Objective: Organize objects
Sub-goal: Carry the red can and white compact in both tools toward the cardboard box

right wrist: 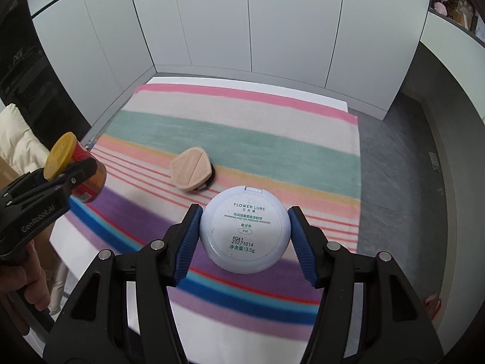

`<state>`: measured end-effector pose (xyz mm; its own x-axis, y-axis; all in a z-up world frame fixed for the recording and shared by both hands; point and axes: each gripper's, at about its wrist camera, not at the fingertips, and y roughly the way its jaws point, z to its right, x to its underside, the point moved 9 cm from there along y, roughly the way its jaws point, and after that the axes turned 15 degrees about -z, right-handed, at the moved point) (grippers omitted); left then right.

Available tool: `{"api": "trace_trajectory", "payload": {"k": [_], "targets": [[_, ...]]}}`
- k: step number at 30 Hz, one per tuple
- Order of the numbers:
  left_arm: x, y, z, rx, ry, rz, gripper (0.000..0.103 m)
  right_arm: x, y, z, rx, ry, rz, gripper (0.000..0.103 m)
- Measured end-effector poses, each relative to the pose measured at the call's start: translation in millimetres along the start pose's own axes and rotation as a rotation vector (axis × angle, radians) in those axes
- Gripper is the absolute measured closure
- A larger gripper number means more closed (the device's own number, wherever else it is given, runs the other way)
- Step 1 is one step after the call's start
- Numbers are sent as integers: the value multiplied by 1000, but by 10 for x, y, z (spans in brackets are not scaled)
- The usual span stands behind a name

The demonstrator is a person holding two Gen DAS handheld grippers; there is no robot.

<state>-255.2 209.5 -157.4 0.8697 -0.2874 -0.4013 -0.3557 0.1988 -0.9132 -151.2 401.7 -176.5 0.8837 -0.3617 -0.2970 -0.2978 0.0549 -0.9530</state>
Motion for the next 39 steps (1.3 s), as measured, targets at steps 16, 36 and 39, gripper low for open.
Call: {"api": "trace_trajectory", "payload": {"k": [16, 36, 39], "targets": [[429, -835, -303, 16, -72, 54, 48, 207, -709, -353, -42, -49, 52, 43], [466, -1012, -1033, -1, -196, 92, 48, -23, -559, -997, -60, -146, 68, 43], [500, -1062, -1172, -30, -195, 103, 48, -56, -556, -1139, -64, -163, 70, 43]]}}
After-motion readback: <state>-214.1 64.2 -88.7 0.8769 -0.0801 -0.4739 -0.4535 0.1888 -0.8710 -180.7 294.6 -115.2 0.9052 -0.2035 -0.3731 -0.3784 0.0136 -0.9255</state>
